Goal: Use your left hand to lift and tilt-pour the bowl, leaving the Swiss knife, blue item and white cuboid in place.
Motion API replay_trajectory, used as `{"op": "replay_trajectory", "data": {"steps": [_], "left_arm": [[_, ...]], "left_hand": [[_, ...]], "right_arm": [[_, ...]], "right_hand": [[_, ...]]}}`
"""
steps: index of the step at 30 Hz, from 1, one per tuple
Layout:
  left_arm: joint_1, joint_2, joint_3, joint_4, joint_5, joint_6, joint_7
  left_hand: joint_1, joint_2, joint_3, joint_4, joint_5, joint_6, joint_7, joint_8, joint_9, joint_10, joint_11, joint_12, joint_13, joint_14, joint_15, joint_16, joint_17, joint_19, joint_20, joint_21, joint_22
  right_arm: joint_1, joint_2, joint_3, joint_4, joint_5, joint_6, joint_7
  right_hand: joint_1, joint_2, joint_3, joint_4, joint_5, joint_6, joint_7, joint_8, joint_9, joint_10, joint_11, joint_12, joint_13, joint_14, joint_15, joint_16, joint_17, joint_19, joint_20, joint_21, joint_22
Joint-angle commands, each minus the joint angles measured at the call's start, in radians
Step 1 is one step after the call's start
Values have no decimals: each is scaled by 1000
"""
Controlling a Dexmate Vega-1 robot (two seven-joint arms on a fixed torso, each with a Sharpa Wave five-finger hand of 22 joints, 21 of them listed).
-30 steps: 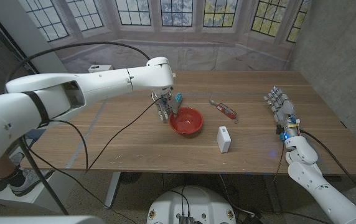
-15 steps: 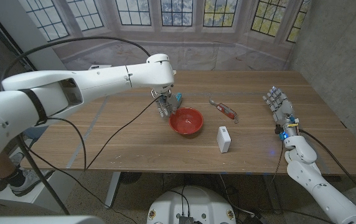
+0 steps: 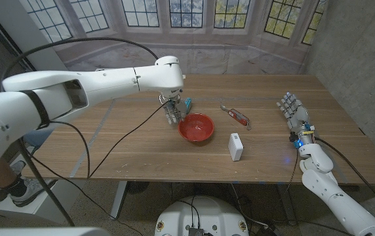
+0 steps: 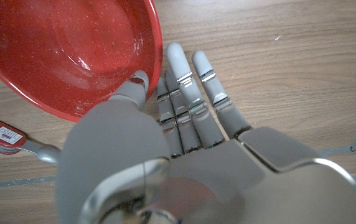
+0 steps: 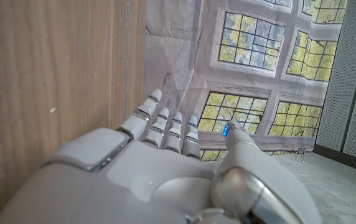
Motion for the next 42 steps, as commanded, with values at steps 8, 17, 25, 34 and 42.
{"op": "replay_trajectory", "data": {"steps": [8, 17, 25, 34, 42], "left_arm": [[-34, -37, 45, 84, 18, -50, -87], [-45, -64, 69, 124, 42, -73, -124], [-47, -87, 82, 153, 58, -90, -151], [-43, -103, 85, 156, 79, -88, -150], [-33, -105, 79, 146, 83, -68, -134]], "left_hand": [[-19, -3, -5, 1, 0, -67, 40, -25, -4, -33, 14, -32, -11, -9, -4, -11, -7, -14, 7, 15, 2], [-16, -2, -5, -4, 0, -63, 40, -27, -6, -30, 15, -41, -19, -5, -7, -6, -1, -12, 7, 23, 2], [-17, 0, -8, -5, -1, -64, 41, -31, -9, -29, 15, -50, -25, -7, -6, -3, 2, -14, 6, 28, 1], [-3, 6, -12, -14, -1, -27, 29, -23, -12, 1, 0, -52, -33, 11, -14, 14, 3, -5, -1, 44, 1], [25, 17, -14, -24, 0, 10, 21, -16, -13, 39, -14, -43, -25, 31, -27, 33, 1, 3, -13, 65, 2]], "right_arm": [[25, 14, -3, 39, 4, 1, 11], [29, 25, 1, 63, 14, 10, 23], [22, 26, 7, 66, 19, 14, 28], [13, 29, 14, 66, 26, 23, 33], [2, 30, 18, 62, 29, 31, 35]], "right_hand": [[1, 2, 3, -5, -3, 5, -2, 1, 5, 4, 3, 2, 5, 7, -26, 6, 2, 8, -35, 3, 6], [0, 3, 4, -5, -3, 6, -2, 1, 5, 5, 2, 3, 5, 10, -25, 7, 3, 9, -33, 4, 6], [0, 3, 4, -5, -3, 6, -2, 1, 5, 5, 3, 3, 5, 11, -25, 8, 3, 11, -33, 4, 6], [0, 3, 5, -5, -3, 6, -2, 1, 5, 5, 3, 3, 5, 11, -26, 8, 4, 12, -33, 4, 6], [1, 3, 5, -6, -2, 6, -3, 1, 5, 8, 2, 4, 5, 12, -24, 8, 3, 13, -33, 4, 6]]}}
